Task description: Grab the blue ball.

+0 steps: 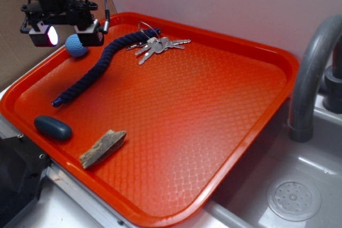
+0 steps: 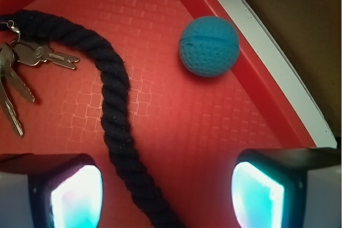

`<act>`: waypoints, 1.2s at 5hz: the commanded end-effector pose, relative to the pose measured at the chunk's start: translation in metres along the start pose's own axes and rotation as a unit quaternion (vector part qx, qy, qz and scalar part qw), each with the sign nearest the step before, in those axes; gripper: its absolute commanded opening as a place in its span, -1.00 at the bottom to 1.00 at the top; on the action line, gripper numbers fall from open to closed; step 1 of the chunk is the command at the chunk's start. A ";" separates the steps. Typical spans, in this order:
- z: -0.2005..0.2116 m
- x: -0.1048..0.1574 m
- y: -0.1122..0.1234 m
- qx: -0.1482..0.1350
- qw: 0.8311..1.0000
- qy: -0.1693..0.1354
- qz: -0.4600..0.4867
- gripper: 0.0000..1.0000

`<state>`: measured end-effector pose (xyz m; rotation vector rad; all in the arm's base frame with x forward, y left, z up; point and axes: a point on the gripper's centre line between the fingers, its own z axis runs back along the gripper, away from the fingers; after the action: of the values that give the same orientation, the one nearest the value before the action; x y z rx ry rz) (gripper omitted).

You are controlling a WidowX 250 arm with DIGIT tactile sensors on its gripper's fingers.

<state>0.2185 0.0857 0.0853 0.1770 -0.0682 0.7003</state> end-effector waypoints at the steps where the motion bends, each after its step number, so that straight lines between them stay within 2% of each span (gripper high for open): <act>1: 0.011 0.013 0.013 -0.010 1.000 -0.019 0.015 1.00; 2: -0.005 0.040 0.030 -0.019 0.999 -0.016 0.027 1.00; 3: -0.011 0.048 0.044 -0.023 0.997 -0.005 0.079 1.00; 4: -0.013 0.045 0.047 -0.031 0.988 -0.002 0.152 1.00; 6: -0.021 0.052 0.046 -0.030 0.980 0.007 0.195 1.00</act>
<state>0.2332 0.1400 0.0625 0.1036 -0.0554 1.0570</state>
